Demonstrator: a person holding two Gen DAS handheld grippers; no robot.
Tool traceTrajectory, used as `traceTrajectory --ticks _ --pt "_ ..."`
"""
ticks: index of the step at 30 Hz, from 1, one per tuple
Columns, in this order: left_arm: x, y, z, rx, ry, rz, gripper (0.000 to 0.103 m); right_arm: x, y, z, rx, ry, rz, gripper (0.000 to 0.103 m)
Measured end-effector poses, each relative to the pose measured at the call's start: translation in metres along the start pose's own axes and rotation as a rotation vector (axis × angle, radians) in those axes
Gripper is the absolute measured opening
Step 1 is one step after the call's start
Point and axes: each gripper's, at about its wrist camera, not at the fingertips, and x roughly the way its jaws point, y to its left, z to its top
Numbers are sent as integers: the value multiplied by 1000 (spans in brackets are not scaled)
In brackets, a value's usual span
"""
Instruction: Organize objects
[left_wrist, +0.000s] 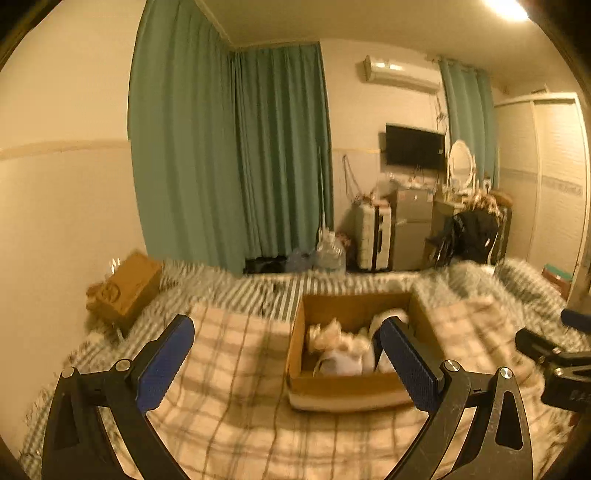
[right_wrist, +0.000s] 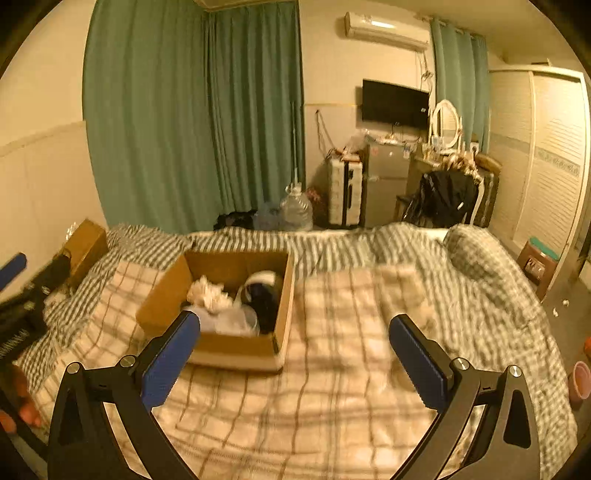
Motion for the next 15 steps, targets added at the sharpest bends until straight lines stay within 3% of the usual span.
traceTrajectory --ticks 5,15 --pt "18 0 -31 -21 91 -27 103 12 8 -24 -58 -3 -35 103" --pt "19 -13 -38 13 129 -91 103 22 4 -30 -37 -2 -57 103"
